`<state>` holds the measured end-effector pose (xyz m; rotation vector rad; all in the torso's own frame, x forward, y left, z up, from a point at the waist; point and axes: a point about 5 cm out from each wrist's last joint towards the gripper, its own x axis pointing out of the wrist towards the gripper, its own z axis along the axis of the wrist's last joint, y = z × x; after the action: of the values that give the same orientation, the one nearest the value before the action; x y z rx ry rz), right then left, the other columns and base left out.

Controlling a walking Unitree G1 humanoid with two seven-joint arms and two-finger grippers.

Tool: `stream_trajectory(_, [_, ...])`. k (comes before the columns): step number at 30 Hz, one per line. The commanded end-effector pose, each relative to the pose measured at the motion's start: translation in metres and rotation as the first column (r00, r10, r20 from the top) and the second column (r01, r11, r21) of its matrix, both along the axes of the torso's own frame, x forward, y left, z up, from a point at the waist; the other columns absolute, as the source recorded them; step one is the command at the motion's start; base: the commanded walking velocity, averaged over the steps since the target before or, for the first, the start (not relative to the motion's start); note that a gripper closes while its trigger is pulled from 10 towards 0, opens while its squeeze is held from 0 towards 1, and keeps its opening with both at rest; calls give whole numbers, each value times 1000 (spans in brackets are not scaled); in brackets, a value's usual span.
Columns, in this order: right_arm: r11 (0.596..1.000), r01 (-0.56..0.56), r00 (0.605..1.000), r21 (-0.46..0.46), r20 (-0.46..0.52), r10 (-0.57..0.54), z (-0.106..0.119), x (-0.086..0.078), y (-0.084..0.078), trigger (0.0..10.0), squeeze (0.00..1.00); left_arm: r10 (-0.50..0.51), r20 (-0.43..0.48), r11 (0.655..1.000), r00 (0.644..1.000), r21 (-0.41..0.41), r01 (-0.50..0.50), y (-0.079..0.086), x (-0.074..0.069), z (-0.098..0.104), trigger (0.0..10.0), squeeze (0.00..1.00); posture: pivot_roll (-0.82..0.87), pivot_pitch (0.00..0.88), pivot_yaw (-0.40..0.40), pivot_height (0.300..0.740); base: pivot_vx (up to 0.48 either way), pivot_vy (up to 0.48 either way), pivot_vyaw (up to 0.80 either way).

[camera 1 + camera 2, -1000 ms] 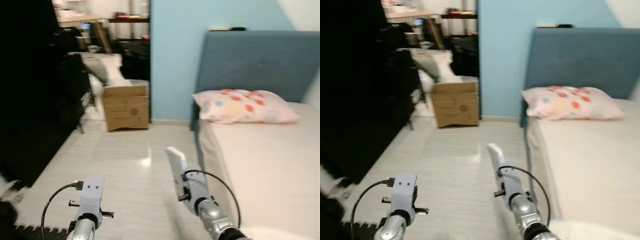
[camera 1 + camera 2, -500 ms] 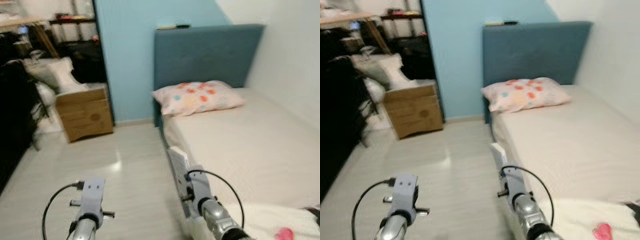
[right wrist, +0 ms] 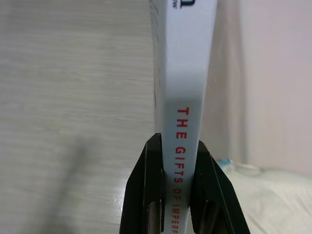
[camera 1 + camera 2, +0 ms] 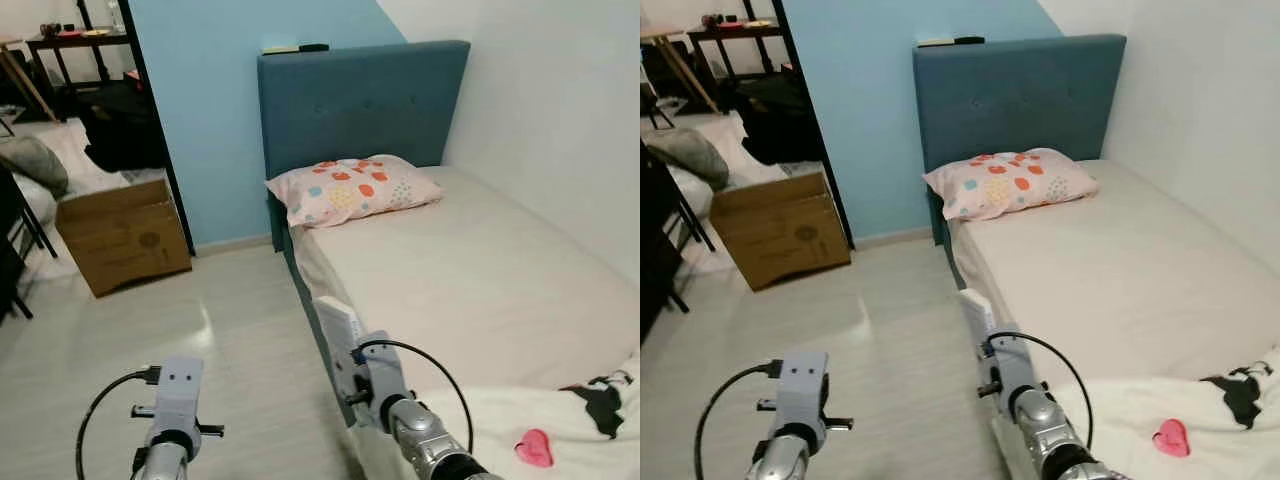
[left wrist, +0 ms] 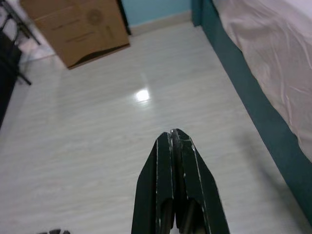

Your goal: Clean up the room

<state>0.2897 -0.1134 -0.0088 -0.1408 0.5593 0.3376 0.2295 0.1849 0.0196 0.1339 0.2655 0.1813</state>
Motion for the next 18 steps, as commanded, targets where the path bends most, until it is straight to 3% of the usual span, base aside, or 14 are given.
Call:
stream_trajectory(1, [999, -38, 998, -1, 44, 38, 8, 6, 7, 10000, 0, 26, -7, 1000, 1000, -4, -26, 2, -4, 0, 10000, 0, 74, 0, -80, 740, 0, 0, 0])
stream_trajectory(11, [995, -93, 995, 21, 48, 91, 15, 12, 30, 10000, 0, 69, 0, 997, 998, 19, -69, 10, -26, 8, 10000, 0, 162, 0, -113, 740, 0, 0, 0])
stream_trajectory(18, [998, -56, 998, 20, 35, 55, 12, 10, 26, 10000, 0, 49, 31, 999, 998, 11, -49, 5, -21, 19, 10000, 0, 152, 0, -66, 740, 0, 0, 0])
